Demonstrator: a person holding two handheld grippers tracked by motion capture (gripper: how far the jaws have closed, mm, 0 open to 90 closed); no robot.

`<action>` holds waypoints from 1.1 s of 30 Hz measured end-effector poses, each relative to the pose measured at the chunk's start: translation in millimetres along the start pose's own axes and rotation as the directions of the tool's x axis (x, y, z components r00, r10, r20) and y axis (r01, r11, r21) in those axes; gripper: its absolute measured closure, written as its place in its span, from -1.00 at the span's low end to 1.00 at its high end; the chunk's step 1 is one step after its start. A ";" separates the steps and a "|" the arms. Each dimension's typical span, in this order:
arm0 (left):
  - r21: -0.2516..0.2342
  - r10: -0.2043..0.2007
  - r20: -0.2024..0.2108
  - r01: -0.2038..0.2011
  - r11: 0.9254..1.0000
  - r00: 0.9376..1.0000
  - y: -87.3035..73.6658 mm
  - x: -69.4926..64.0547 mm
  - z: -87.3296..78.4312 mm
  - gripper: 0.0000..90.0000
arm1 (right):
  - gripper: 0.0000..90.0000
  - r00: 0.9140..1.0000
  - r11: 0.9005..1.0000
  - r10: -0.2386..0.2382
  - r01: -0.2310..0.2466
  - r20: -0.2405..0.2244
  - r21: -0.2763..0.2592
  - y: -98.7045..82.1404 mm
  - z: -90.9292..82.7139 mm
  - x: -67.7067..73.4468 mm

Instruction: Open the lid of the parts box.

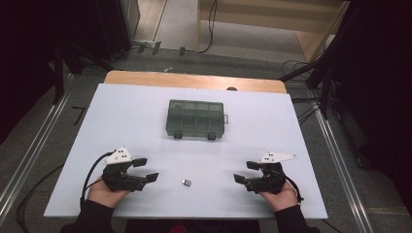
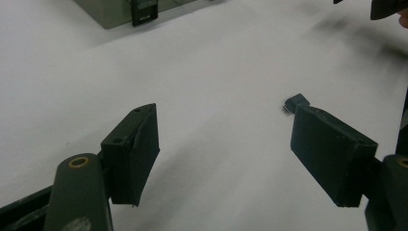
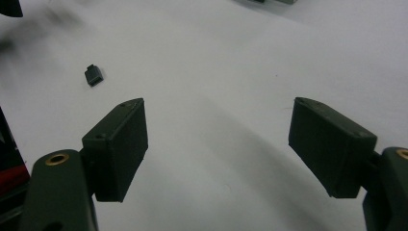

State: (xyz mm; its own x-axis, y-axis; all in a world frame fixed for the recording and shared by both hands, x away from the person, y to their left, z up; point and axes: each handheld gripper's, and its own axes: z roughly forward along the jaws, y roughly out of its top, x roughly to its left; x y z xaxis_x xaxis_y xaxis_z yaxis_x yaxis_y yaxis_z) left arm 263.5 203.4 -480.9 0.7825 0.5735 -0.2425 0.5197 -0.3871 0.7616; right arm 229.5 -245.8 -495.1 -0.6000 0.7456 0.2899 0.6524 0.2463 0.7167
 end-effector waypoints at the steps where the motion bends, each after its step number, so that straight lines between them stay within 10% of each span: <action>1: -0.001 -0.006 0.005 0.006 1.000 1.000 0.2 -0.2 0.0 -0.42 | -0.53 1.000 1.000 -0.002 0.002 0.001 0.001 0.0 -0.4 0.1; 33: 0.000 -0.033 0.018 0.033 0.999 0.999 1.9 0.7 0.3 -0.41 | -0.50 0.999 0.999 0.010 -0.009 -0.036 0.035 0.0 4.4 0.9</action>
State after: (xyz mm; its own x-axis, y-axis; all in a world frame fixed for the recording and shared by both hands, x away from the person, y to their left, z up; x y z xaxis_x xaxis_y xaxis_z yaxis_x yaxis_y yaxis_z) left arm 265.1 202.9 -479.8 0.7714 0.5724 -0.2782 0.5450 -0.3684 0.7531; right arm 231.0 -242.5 -497.6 -0.6099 0.7250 0.3199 0.6734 0.2613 0.6916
